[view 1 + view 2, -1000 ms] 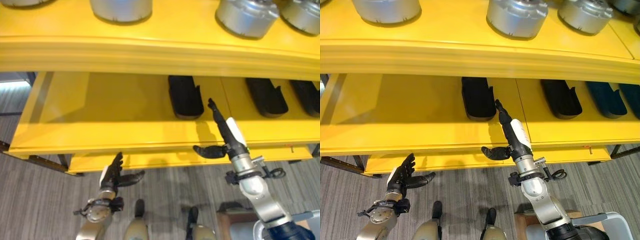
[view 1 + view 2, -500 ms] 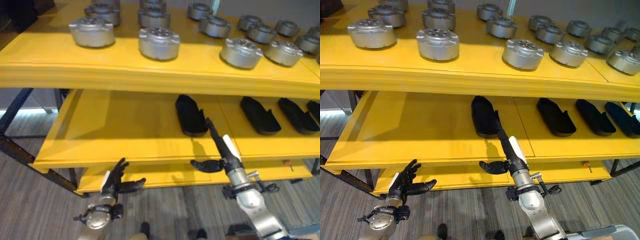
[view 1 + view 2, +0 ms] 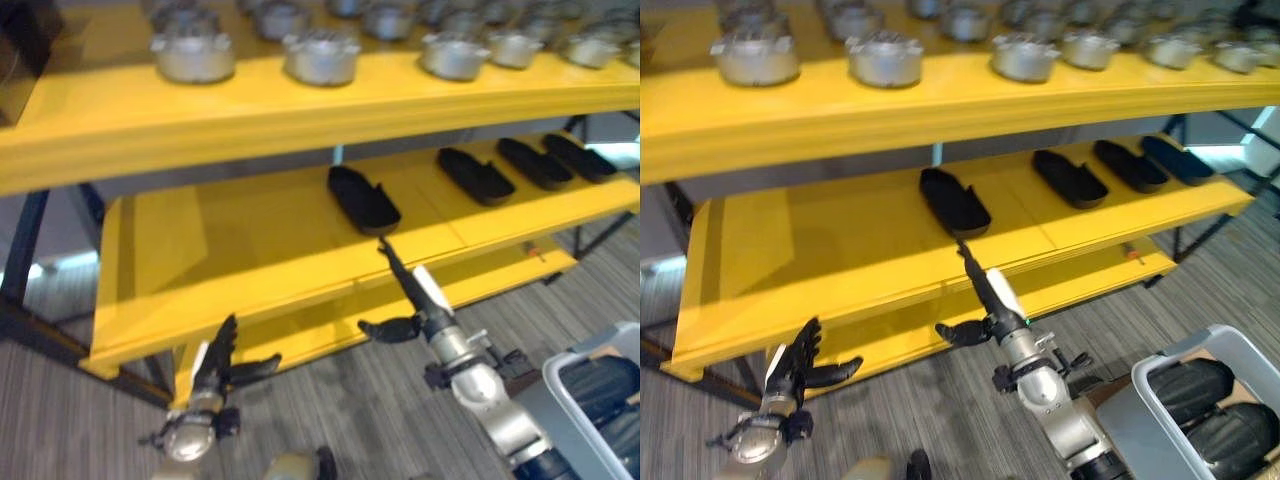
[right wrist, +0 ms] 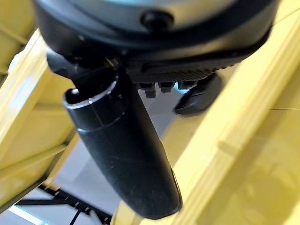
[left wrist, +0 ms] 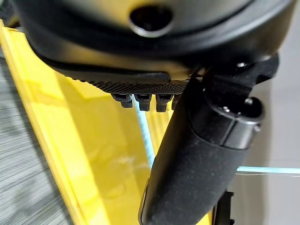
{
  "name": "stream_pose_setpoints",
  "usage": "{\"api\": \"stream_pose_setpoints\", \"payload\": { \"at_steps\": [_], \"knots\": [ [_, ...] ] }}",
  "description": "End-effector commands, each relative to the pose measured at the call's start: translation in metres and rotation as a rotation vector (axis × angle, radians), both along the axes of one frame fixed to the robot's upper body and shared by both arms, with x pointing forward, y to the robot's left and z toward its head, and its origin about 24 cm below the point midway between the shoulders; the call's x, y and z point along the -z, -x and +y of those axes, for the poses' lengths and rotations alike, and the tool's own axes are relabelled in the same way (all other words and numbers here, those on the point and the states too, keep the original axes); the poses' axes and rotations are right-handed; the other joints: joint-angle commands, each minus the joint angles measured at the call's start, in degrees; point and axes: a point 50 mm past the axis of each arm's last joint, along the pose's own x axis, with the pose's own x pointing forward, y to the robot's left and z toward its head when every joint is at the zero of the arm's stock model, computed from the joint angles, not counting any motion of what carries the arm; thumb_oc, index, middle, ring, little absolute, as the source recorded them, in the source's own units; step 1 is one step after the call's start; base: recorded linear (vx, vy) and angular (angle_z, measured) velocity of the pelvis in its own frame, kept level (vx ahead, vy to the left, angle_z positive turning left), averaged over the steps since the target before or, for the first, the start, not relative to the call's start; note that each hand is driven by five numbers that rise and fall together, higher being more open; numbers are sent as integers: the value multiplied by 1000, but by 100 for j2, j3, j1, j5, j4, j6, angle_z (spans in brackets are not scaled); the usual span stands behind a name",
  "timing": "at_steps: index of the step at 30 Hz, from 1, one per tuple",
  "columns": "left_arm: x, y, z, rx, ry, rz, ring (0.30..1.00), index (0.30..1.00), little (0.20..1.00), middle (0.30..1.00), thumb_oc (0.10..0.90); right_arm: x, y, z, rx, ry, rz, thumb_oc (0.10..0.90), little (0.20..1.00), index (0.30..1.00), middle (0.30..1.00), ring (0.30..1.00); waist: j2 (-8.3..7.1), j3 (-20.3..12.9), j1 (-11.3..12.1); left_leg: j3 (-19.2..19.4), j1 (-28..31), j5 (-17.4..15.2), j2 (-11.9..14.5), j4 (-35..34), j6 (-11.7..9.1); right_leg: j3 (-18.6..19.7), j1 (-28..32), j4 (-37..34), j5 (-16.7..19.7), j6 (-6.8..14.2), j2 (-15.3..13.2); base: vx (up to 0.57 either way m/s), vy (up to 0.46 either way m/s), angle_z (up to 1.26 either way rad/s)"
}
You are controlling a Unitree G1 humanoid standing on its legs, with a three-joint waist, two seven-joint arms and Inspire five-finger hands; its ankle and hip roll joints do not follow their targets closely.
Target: Move parts from the plastic box to the shelf.
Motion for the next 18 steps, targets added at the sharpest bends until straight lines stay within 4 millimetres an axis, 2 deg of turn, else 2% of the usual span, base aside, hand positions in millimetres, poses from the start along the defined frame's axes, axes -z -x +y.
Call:
{"api": "stream_pose_setpoints", "payload": {
  "at_steps": [1, 3, 5, 8, 12, 14, 18],
  "knots": [
    [-51, -27, 1, 24, 5, -290, 1000, 1000, 1000, 1000, 900, -47, -16, 8, -30, -94, -227, 900, 1000, 1000, 1000, 1000, -334, -360, 98, 25, 805, 237, 277, -1158, -26, 19, 515, -1291, 1171, 298, 74, -39, -133, -71],
    [-50, -26, 2, 20, 10, -288, 1000, 1000, 1000, 1000, 900, -46, -14, 6, -27, -90, -223, 900, 1000, 1000, 1000, 1000, -332, -376, 76, 75, 781, 283, 354, -1155, -83, 84, 539, -1452, 1087, 247, 193, -37, -147, -86],
    [-47, -24, 1, 16, 21, -281, 1000, 1000, 1000, 1000, 900, -43, -10, -3, -5, -83, -212, 900, 1000, 1000, 1000, 1000, -305, -414, -72, 164, 738, 463, 566, -1217, -247, 269, 591, -1866, 836, 120, 520, -60, -275, -49],
    [-45, -23, -2, 23, 34, -279, 1000, 1000, 1000, 1000, 900, -40, -6, -11, 20, -87, -204, 900, 1000, 1000, 1000, 1000, -237, -468, -206, 365, 780, 671, 811, -1352, -428, 461, 624, -2290, 692, 17, 825, -47, -238, -44],
    [-42, -22, -6, 26, 54, -276, 1000, 1000, 1000, 1000, 900, -39, -3, -15, 27, -85, -201, 900, 1000, 1000, 1000, 1000, -186, -501, -324, 502, 851, 849, 994, -1440, -577, 627, 651, -2529, 669, -51, 1042, -9, -157, -89],
    [-41, -22, -8, 34, 61, -272, 1000, 1000, 1000, 1000, 900, -39, -1, -20, 35, -83, -204, 900, 1000, 1000, 1000, 1000, -119, -510, -457, 651, 922, 1021, 1228, -1474, -743, 842, 635, -2644, 613, -144, 1275, 4, -255, -34],
    [-40, -25, -14, 64, 74, -274, 1000, 1000, 1000, 1000, 900, -40, 4, -26, 48, -101, -207, 900, 1000, 1000, 1000, 1000, -7, -503, -679, 819, 1033, 1296, 1606, -1460, -1001, 977, 654, -2628, 449, -323, 1593, 38, -276, -18]
  ]
}}
